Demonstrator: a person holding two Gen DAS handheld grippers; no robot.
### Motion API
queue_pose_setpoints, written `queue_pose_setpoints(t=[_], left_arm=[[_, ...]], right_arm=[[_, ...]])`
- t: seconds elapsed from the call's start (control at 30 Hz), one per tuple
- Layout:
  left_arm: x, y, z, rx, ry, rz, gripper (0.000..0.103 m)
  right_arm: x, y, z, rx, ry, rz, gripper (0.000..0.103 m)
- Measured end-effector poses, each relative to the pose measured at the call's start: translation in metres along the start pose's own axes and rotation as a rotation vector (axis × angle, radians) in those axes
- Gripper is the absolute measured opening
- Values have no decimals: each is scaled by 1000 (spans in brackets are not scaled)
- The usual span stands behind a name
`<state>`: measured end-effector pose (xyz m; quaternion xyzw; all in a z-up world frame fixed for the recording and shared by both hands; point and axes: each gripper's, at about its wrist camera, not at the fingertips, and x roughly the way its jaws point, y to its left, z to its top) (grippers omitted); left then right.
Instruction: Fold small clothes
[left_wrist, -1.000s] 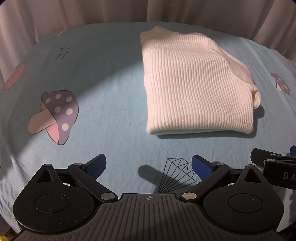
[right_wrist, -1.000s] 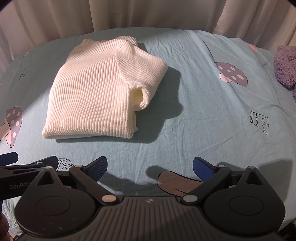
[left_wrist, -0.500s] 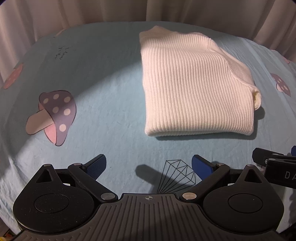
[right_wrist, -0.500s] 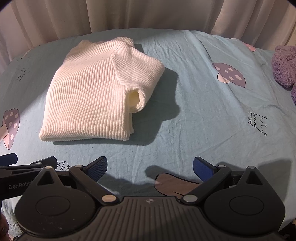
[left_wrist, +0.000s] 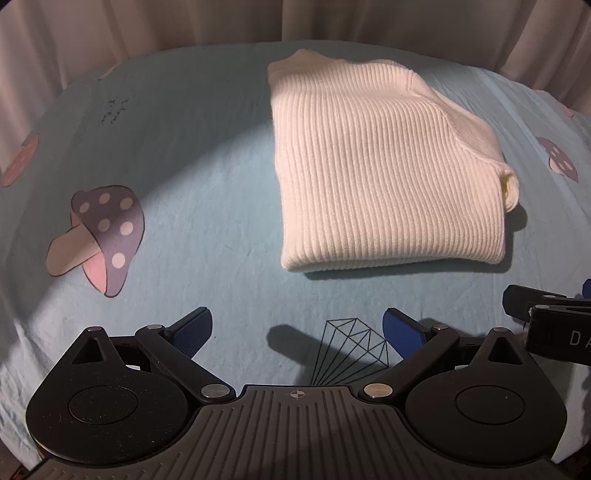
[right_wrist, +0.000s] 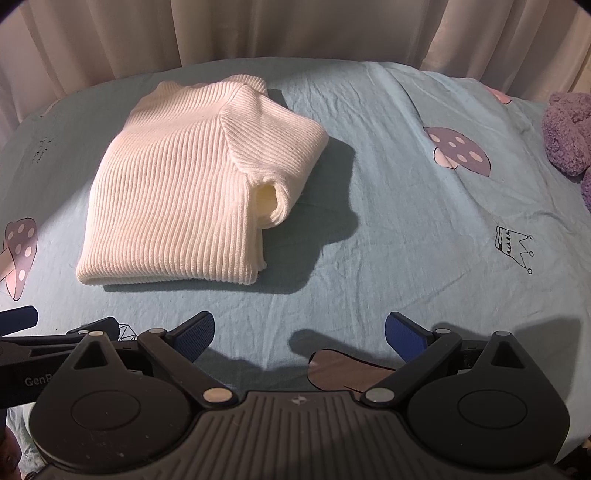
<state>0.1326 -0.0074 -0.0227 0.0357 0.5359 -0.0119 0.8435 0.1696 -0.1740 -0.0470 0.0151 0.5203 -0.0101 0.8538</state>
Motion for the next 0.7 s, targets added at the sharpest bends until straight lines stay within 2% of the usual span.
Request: queue_pose_setpoints(t=[0.37, 0.7], left_arm=[[-2, -4, 0, 18, 1, -19, 101], [-4, -5, 1, 22, -6, -7, 101]], right_arm=[[0, 0, 1, -2, -1, 0, 99], [-1, 2, 2, -3, -3, -5, 99]])
